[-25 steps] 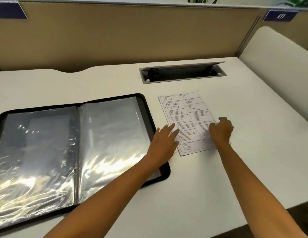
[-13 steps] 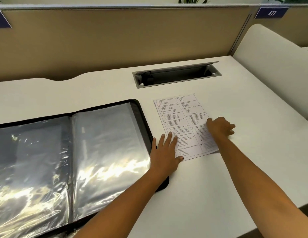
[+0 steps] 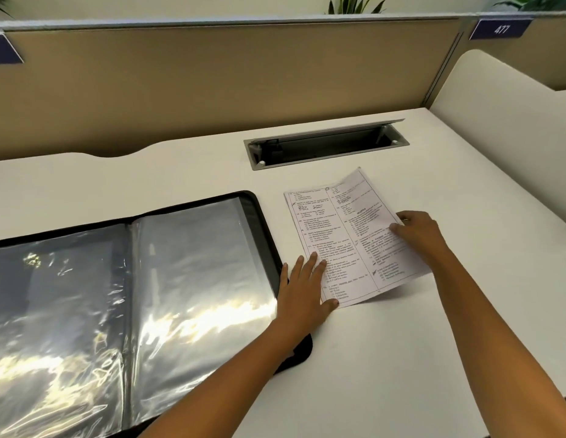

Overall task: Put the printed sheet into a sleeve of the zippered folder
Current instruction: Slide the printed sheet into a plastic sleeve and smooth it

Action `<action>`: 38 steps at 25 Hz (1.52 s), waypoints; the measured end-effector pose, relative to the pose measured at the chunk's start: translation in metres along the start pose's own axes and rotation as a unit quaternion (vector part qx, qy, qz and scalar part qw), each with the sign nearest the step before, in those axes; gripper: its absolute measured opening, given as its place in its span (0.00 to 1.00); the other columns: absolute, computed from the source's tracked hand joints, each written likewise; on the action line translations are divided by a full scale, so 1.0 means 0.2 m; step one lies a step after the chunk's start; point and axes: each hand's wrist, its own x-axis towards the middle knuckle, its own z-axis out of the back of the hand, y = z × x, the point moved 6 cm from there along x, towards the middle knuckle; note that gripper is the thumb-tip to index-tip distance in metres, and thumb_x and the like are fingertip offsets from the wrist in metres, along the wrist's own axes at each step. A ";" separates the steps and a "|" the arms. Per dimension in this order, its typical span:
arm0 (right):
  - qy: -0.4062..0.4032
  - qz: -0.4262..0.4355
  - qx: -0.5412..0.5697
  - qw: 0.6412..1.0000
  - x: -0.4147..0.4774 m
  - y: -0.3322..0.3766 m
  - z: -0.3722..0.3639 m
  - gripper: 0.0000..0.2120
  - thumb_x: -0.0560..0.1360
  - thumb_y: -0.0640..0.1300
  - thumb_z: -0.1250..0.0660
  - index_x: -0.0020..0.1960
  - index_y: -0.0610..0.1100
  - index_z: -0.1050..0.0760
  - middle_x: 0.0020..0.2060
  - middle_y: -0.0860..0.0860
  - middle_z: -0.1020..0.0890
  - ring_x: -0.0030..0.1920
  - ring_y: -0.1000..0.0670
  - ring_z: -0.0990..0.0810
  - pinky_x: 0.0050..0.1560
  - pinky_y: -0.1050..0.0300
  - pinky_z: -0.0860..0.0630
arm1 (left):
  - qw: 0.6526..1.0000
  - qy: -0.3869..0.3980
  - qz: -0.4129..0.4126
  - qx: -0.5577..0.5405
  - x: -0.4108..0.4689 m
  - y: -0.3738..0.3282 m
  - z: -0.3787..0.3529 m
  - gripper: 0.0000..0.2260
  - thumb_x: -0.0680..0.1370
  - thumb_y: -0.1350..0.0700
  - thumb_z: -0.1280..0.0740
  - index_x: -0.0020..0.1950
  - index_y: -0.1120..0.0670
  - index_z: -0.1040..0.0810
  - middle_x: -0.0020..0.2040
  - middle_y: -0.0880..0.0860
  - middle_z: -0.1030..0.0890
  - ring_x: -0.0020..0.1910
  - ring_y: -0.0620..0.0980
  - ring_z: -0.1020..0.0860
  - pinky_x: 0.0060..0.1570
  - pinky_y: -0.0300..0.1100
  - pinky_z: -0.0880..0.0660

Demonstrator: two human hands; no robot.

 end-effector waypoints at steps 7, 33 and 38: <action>0.006 0.080 0.219 0.972 -0.18 0.18 0.11 0.09 0.76 0.41 0.34 0.56 0.47 0.22 0.48 0.46 0.15 0.45 0.46 0.16 0.50 0.50 0.21 | 0.841 -0.184 0.167 -0.481 0.12 0.16 0.33 0.26 0.77 0.49 0.33 0.70 0.56 0.37 0.66 0.52 0.28 0.60 0.50 0.23 0.58 0.47 0.23; -0.039 0.138 0.448 0.883 -0.30 0.11 -0.03 0.13 0.78 0.36 0.37 0.58 0.50 0.24 0.51 0.57 0.16 0.53 0.54 0.18 0.49 0.67 0.22 | 0.844 -0.207 -0.010 -0.494 0.16 0.00 0.56 0.10 0.81 0.54 0.42 0.62 0.46 0.29 0.55 0.42 0.23 0.54 0.40 0.22 0.46 0.32 0.22; -0.055 0.130 0.438 0.888 -0.28 0.08 -0.03 0.14 0.78 0.36 0.37 0.55 0.54 0.23 0.49 0.57 0.16 0.51 0.55 0.18 0.49 0.66 0.21 | 0.843 -0.203 0.012 -0.498 0.15 0.03 0.50 0.11 0.81 0.54 0.42 0.63 0.48 0.30 0.57 0.43 0.23 0.56 0.44 0.23 0.48 0.34 0.21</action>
